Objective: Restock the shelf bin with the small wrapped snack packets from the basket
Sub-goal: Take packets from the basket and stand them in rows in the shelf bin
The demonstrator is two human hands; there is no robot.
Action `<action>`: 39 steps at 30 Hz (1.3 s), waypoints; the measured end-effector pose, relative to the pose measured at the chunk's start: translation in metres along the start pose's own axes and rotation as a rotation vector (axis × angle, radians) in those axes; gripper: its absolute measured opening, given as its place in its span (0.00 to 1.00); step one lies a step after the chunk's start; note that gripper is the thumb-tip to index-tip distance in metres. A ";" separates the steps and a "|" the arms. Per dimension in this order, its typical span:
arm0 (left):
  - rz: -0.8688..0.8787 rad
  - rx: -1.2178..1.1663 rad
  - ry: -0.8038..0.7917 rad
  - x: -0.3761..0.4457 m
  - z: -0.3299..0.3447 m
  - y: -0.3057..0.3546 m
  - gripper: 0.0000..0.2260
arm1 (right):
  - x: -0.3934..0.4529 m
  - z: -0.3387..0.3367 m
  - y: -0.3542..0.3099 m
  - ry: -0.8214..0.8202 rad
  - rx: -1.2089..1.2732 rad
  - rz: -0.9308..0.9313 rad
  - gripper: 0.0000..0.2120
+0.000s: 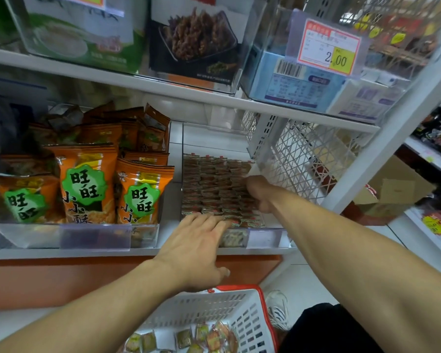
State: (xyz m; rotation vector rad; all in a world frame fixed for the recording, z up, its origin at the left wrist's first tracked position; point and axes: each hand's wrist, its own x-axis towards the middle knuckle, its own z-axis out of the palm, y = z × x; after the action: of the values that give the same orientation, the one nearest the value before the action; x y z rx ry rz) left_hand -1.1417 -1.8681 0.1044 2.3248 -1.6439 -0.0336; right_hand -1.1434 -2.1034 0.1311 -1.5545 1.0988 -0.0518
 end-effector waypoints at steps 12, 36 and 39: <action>-0.008 0.053 -0.041 0.001 -0.002 0.003 0.42 | -0.043 -0.009 0.005 -0.178 -0.785 0.119 0.15; -0.365 -0.013 -1.010 -0.155 0.122 -0.049 0.22 | -0.094 0.097 0.279 -0.767 -1.585 -0.160 0.13; -0.373 -0.022 -1.171 -0.178 0.160 -0.049 0.21 | -0.099 0.091 0.344 -0.791 -1.620 -0.214 0.14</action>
State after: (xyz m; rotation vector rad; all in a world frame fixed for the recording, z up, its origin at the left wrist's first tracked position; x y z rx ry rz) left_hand -1.1881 -1.7239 -0.0879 2.6933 -1.4540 -1.7361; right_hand -1.3528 -1.9315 -0.1199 -2.6469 0.1338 1.4971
